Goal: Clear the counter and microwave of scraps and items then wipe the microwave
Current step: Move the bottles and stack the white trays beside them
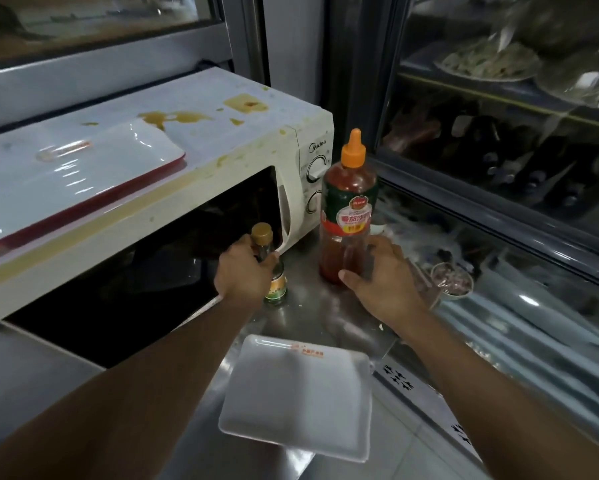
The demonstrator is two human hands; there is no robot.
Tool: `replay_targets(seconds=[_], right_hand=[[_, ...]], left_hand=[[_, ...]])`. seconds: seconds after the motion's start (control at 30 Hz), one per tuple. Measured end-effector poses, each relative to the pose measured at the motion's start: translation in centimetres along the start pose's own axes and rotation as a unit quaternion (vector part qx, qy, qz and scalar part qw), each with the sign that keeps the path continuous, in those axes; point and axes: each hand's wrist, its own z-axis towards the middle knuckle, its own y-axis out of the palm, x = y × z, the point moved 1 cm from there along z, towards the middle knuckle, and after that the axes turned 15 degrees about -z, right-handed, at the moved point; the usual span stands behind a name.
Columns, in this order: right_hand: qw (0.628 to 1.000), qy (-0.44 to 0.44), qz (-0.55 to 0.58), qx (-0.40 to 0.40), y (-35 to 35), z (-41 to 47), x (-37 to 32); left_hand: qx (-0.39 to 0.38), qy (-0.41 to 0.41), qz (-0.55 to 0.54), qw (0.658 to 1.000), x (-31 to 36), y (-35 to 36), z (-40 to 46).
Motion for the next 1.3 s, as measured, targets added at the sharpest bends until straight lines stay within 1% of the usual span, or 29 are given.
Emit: replay_targets(seconds=[0.17,0.47,0.63,0.8,1.03,1.3], right_hand=[[0.999,0.016,0.017,0.021,0.2,1.3,0.3],[0.993,0.037,0.101,0.051,2.1,4.9,-0.4],[0.979,0.034,0.166,0.112,2.9,6.2,-1.0],[0.974,0.044,0.17,0.143,3.3,6.7,-1.6],[0.973,0.028,0.17,0.153,2.0,5.0,-3.2],[0.976,0.009,0.172,0.134,-1.9,-0.4,-6.5]], left_hand=[[0.016,0.0,0.019,1.0,0.3,0.1,-0.2],[0.013,0.012,-0.013,1.0,-0.2,-0.7,-0.6],[0.016,0.036,-0.03,0.999,-0.3,-1.3,-1.1],[0.012,0.058,-0.036,0.998,0.2,-2.6,-1.6],[0.02,0.066,-0.037,0.997,1.0,-5.9,-3.4],[0.052,0.066,-0.021,0.996,1.7,-12.0,-7.4]])
